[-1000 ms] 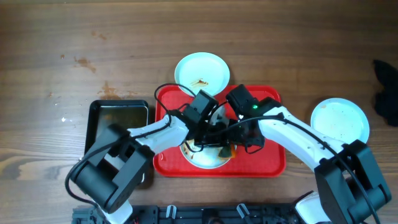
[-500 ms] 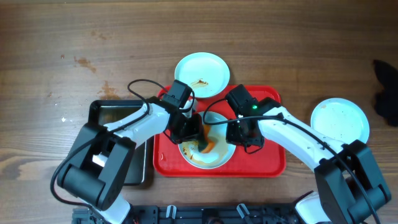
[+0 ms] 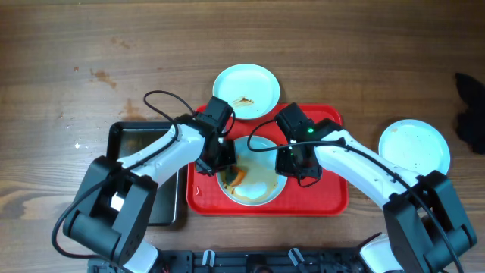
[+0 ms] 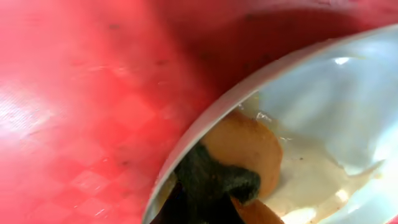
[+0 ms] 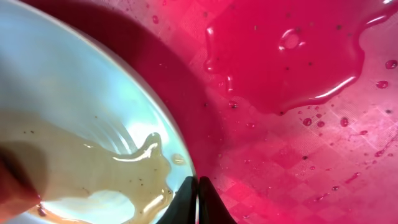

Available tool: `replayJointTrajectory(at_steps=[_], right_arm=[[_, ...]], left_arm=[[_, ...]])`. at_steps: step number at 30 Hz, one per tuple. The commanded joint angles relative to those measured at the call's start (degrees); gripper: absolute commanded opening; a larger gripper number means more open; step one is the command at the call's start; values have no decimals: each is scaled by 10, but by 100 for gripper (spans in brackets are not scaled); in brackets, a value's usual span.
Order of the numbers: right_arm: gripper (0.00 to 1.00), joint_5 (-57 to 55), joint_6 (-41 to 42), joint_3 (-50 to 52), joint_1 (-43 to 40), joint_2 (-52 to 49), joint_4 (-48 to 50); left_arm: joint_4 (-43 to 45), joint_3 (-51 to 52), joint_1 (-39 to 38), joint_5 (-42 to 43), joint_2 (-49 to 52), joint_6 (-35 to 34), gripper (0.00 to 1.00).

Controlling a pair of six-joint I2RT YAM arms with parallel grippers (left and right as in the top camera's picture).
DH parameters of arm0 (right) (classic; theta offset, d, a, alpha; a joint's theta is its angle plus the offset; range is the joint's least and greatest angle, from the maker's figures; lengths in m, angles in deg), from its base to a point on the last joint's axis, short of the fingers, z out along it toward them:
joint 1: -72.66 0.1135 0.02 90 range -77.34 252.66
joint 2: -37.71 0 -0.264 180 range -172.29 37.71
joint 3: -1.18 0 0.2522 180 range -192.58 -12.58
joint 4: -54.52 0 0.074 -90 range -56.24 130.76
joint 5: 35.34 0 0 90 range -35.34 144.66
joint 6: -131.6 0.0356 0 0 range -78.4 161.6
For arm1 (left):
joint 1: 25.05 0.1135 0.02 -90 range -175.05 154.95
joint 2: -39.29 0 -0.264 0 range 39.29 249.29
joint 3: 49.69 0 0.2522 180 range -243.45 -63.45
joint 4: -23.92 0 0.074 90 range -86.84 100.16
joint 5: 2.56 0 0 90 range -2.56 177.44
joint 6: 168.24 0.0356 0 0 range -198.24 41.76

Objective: Clean dirty plates on tray and stack at the side
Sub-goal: 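Hold the plate with the right gripper and scrub it with the sponge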

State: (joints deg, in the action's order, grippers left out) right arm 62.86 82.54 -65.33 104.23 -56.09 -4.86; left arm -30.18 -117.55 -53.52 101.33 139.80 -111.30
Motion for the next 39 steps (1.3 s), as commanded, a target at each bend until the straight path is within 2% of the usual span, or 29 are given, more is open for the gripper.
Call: replayJointTrajectory(at_steps=[1,4,8,9,10,11,13,16,23,26,27,31,35,39], right_arm=[[5,1,11,-12,2,2,2],[4,1,11,-12,2,2,2],[5,7,-2,-12,2,2,9],[21,15,-7,-12,2,2,13],[49,24,-9,-12,3,2,18],[54,32,-15,-12,5,2,28],[54,39,-13,-11,10,1,42],[52,45,3,-11,18,-3,62],[12,69,25,-11,20,-70,92],[11,78,25,-11,20,-93,107],[5,78,26,-11,20,-99,112],[5,77,30,-11,20,-99,115],[4,77,29,-11,20,-99,115],[4,77,27,-11,20,-99,115]], left_arm=[[-33,45,9,-189,51,-39,4],[-52,45,9,-217,51,-73,4],[-38,45,7,-168,52,-35,4],[-34,45,4,-162,52,-34,4],[-29,45,-1,-157,52,-34,4],[-24,45,-8,-154,52,-34,4],[-18,45,-23,-149,52,-34,4],[-16,45,-41,-148,52,-35,4],[-17,45,-49,-135,52,-36,4],[-17,45,-49,-132,52,-36,4],[-17,45,-49,-128,52,-36,4],[-15,45,-49,-96,52,-30,4],[30,45,-57,20,51,34,4],[107,45,-71,190,51,94,4]])
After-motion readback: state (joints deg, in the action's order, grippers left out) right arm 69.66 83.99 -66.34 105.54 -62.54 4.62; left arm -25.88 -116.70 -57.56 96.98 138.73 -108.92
